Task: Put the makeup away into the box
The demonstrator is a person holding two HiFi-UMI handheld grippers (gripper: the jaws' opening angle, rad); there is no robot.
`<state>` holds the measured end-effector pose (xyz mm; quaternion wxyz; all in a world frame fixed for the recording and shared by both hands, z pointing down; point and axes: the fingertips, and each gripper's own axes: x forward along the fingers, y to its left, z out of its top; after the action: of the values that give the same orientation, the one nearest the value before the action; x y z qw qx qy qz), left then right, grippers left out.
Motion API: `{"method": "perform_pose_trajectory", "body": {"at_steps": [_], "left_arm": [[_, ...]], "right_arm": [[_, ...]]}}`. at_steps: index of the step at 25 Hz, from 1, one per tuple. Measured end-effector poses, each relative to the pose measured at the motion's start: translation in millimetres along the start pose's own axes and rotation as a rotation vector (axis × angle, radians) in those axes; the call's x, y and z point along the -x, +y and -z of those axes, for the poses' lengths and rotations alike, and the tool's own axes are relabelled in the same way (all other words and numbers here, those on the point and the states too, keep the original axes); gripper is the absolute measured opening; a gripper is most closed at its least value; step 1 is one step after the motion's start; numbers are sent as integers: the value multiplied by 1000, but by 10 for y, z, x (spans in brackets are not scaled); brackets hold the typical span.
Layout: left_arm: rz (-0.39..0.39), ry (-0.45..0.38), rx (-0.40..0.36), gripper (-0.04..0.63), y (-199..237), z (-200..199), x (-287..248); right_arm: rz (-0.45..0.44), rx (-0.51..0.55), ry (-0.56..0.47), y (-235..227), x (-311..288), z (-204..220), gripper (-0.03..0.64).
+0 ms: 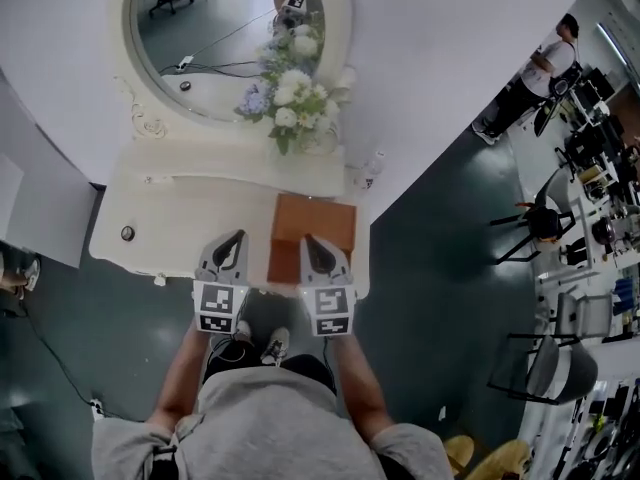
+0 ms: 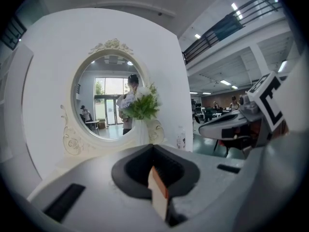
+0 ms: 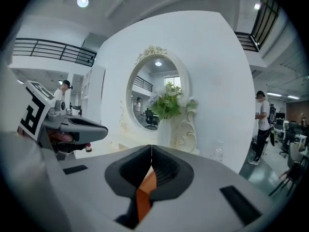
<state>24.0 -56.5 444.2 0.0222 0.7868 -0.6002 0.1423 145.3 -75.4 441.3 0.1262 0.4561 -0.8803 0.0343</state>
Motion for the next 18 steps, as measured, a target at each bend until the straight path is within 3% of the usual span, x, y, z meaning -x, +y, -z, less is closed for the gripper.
{"method": "perform_pose_trajectory", "body": {"at_steps": [10, 18], "left_arm": [[-158, 27, 30, 0, 601, 172, 384], [-304, 50, 82, 0, 1364, 437, 887]], "right_arm": [[-194, 32, -21, 778, -356, -143, 14], [-359, 84, -22, 1709, -734, -285, 14]]}}
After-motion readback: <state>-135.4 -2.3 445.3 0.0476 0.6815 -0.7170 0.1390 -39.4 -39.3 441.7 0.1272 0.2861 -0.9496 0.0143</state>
